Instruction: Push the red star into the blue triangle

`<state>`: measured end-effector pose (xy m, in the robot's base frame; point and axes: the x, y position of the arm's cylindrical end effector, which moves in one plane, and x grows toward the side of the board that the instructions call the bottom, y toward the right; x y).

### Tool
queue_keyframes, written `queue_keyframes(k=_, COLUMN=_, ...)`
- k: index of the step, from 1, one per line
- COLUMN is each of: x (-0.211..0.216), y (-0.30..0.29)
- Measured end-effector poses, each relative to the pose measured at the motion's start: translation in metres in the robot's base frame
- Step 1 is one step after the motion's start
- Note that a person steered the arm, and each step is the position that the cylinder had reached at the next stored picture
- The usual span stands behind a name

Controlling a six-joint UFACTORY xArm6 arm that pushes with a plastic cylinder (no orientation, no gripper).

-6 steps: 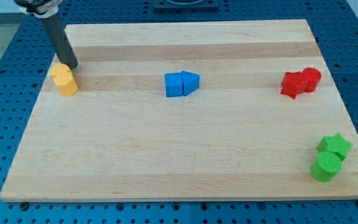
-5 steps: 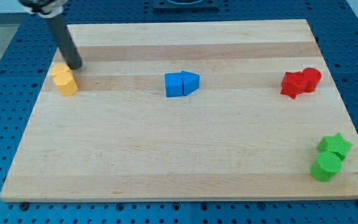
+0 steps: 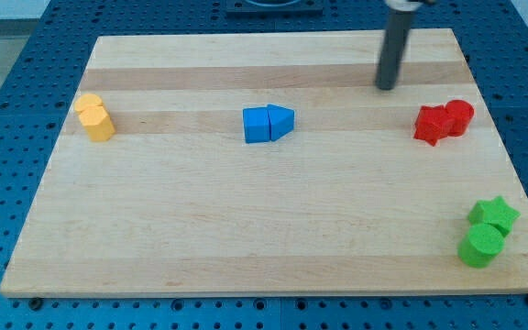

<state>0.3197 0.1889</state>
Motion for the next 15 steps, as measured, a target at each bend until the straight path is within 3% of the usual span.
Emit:
queue_keyframes(k=2, x=0.038, y=0.121)
queue_keyframes(k=3, x=0.068, y=0.145)
queue_keyframes(k=5, x=0.09, y=0.108)
queue_keyframes(k=12, x=0.09, y=-0.101)
queue_keyframes(k=13, x=0.09, y=-0.106)
queue_keyframes(k=14, x=0.081, y=-0.064)
queue_keyframes(k=15, x=0.068, y=-0.074)
